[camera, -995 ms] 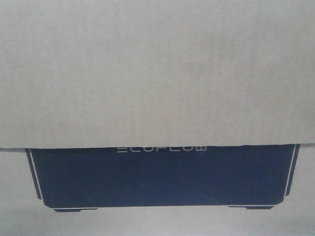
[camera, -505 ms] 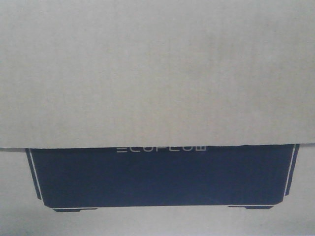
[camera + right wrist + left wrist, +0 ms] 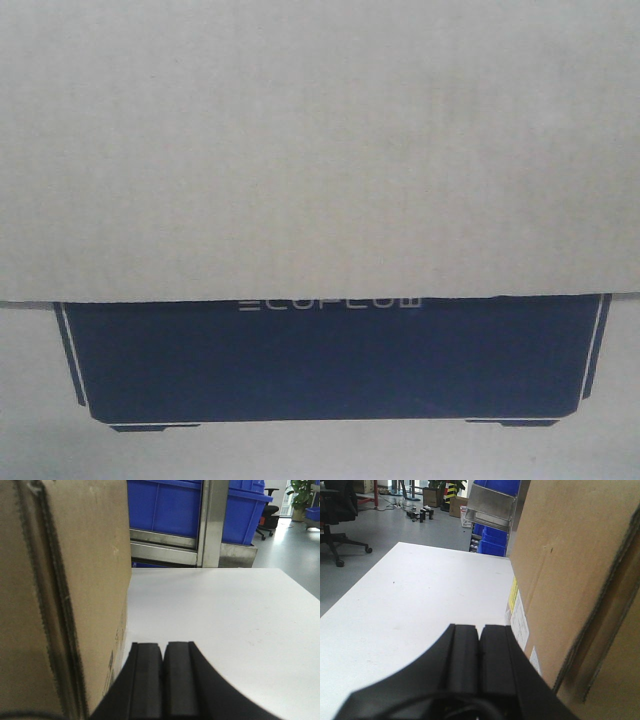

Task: Grab box from left shelf to table start

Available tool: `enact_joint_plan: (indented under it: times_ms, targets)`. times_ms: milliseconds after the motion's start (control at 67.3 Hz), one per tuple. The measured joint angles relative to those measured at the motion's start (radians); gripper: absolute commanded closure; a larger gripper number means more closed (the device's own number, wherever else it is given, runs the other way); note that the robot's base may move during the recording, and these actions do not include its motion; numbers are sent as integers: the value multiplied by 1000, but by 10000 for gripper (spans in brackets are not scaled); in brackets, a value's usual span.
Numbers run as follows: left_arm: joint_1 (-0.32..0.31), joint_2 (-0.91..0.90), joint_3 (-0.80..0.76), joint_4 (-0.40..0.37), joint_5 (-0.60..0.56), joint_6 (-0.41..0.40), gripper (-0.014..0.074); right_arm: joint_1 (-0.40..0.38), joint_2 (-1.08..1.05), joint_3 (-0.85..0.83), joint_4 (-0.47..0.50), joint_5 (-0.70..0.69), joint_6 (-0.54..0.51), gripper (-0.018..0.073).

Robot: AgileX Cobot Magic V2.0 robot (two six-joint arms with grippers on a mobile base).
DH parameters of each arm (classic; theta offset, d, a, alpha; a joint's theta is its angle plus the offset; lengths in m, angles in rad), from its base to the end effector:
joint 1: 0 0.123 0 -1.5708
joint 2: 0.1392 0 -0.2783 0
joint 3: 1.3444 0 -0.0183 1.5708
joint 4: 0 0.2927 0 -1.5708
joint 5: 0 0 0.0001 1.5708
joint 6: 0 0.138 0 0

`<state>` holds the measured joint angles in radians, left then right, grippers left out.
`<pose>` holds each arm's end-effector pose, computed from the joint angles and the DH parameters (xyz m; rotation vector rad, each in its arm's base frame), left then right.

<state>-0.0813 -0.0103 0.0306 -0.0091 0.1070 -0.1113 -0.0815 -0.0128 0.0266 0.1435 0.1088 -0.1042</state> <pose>0.1522 -0.0125 0.1910 -0.0307 1.6128 -0.1568 0.1521 -0.0103 0.1930 0.0842 1.6029 -0.0209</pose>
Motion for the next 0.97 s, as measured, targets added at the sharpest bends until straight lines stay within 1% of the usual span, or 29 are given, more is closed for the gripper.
enact_joint_plan:
  times_ms: [965]
  targets:
    - [0, 0, 0, 0, 0, 0, 696, 0, 0, 5, -2, -8, 2, 501]
